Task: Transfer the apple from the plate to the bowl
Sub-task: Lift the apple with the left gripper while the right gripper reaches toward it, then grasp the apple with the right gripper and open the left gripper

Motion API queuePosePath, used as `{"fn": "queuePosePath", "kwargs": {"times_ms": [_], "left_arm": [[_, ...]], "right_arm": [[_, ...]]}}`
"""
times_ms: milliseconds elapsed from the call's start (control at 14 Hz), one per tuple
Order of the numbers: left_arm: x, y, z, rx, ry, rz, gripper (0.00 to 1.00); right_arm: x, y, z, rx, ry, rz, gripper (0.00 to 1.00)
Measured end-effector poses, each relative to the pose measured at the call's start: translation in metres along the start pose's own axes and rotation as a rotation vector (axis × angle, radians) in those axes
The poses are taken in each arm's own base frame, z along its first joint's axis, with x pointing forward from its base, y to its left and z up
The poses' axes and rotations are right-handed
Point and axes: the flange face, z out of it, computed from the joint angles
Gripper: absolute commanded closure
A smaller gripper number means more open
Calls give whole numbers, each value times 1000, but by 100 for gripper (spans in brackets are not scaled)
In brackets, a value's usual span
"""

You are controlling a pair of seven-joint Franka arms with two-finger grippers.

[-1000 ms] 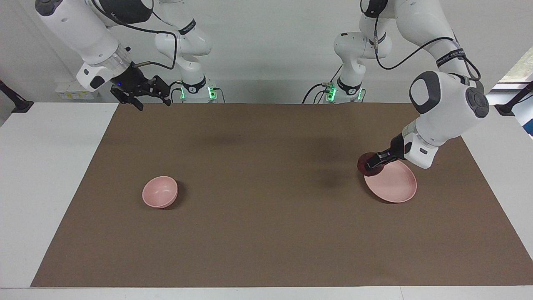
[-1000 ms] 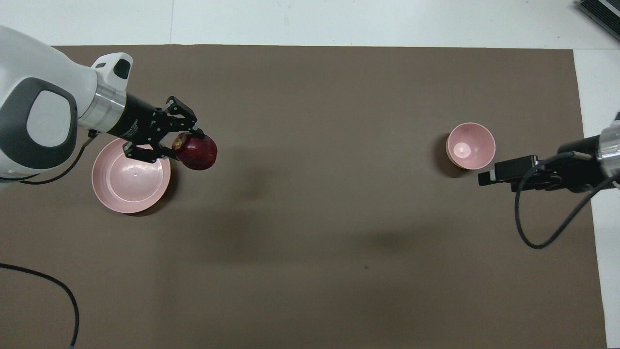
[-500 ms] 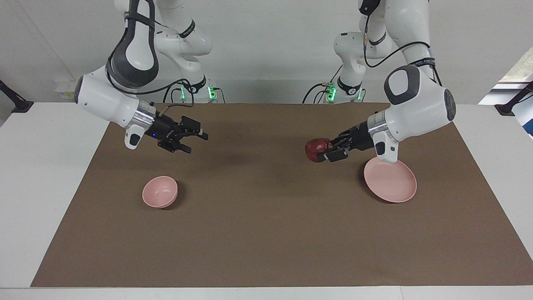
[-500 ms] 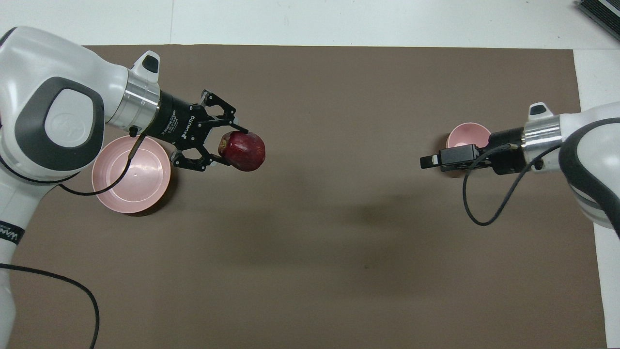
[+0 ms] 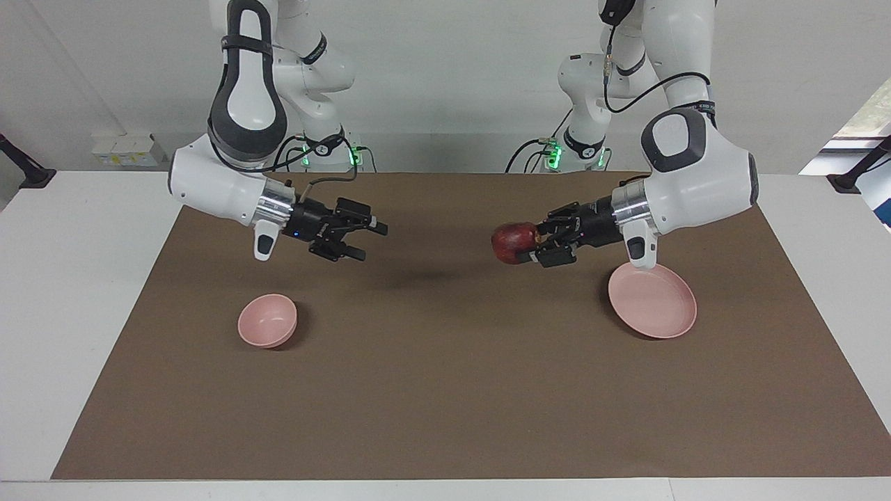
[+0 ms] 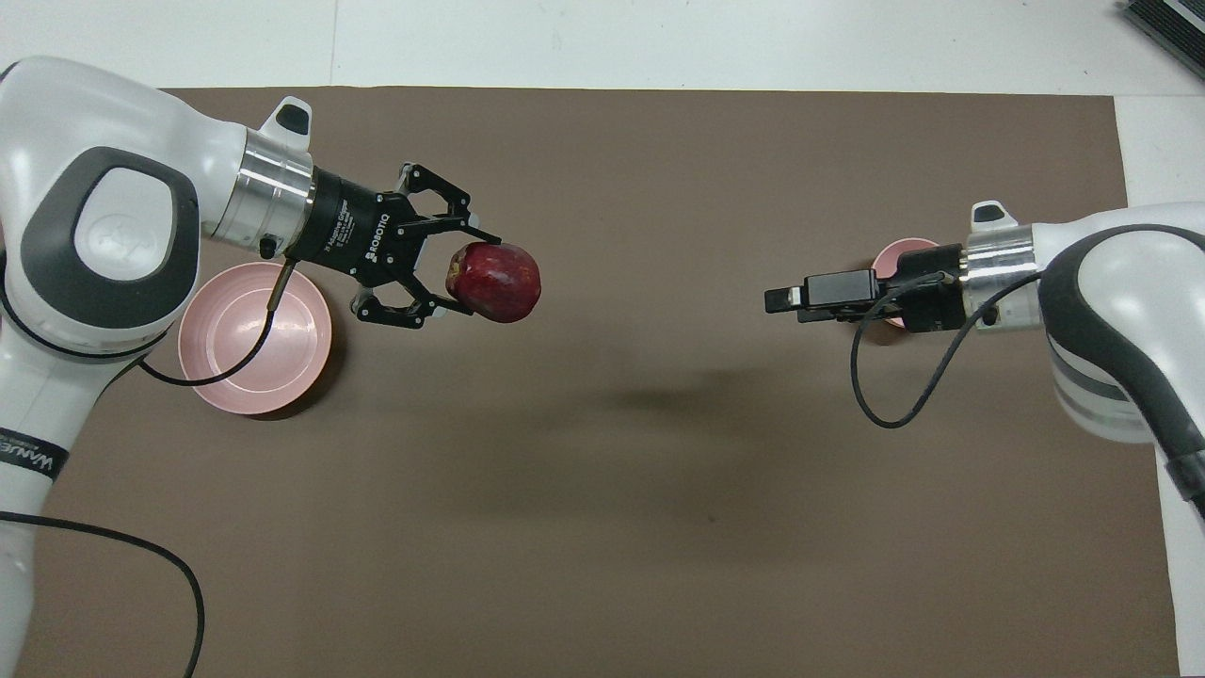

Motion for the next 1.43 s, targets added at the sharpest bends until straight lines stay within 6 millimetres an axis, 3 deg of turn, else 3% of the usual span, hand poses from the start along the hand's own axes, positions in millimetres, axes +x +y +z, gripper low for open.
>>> {"fn": "queuePosePath", "kwargs": {"times_ms": [429,1071,1429], "left_arm": [[-43,-8,65,-120,-53,-89,100],[-64,-36,95,-87,-106,-182,100],[-70,-54,107,-7,-134,-155,100]], "right_arm": [[-10,-10,15,131,37,-35,0],[-26,-18,33,166,6,-32,0],[-27,-11,29,171,20,-90,0]]}}
